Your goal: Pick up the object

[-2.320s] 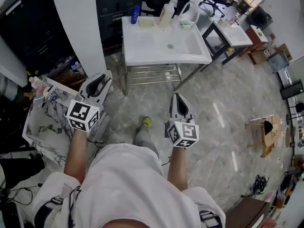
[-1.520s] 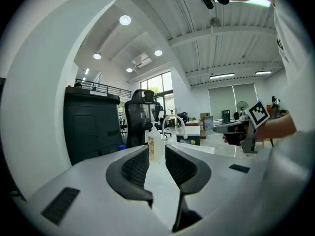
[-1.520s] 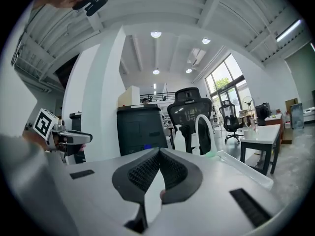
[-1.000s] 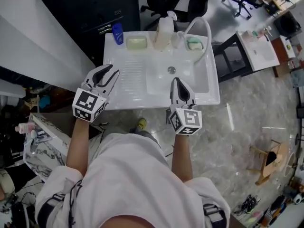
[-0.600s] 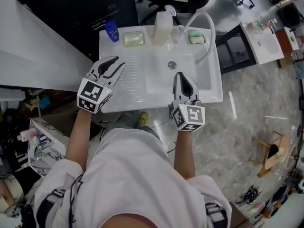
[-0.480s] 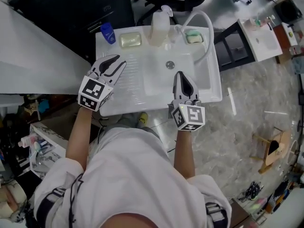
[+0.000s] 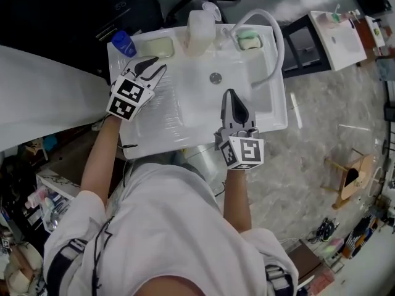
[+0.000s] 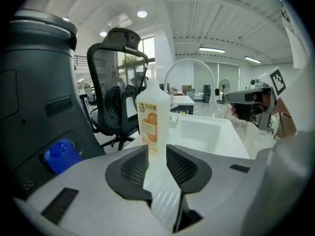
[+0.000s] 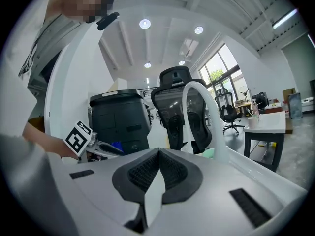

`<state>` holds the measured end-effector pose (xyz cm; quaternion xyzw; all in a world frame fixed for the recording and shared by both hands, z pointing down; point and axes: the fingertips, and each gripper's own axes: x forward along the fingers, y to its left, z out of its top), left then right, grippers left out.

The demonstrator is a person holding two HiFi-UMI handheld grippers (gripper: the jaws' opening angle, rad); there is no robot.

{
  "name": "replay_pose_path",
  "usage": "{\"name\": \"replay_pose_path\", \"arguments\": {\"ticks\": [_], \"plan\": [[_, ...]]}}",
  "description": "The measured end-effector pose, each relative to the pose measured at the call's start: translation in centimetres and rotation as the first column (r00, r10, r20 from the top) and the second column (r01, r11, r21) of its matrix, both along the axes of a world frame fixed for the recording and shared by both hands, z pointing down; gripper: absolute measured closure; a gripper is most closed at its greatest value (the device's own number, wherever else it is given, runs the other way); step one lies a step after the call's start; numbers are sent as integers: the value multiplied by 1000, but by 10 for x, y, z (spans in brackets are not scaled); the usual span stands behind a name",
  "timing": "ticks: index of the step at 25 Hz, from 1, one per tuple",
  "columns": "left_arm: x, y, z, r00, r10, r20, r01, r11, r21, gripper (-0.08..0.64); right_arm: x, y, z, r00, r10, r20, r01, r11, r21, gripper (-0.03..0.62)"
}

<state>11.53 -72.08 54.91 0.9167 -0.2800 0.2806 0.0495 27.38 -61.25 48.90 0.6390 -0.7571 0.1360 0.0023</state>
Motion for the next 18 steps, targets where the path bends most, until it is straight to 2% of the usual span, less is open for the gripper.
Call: {"name": "replay_pose_path", "arguments": {"ticks": [4, 8, 14, 18], "plan": [[14, -18, 39, 994, 53, 96, -48, 997, -53, 453, 4, -8, 11, 1000, -4, -5, 3, 1000, -27, 586], [26, -33, 79, 981, 77, 178, -60, 993, -99, 453, 7, -14, 20, 1000, -15, -7, 15, 999, -43, 586], [35, -54, 121, 967, 34, 251, -2, 992, -125, 453, 18, -16, 30, 1000, -19, -12, 18, 998, -61, 586], [39, -63, 141, 946, 35, 322, 9, 991, -135, 453, 24, -13, 37, 1000, -8, -9, 8, 996, -84, 586]]}}
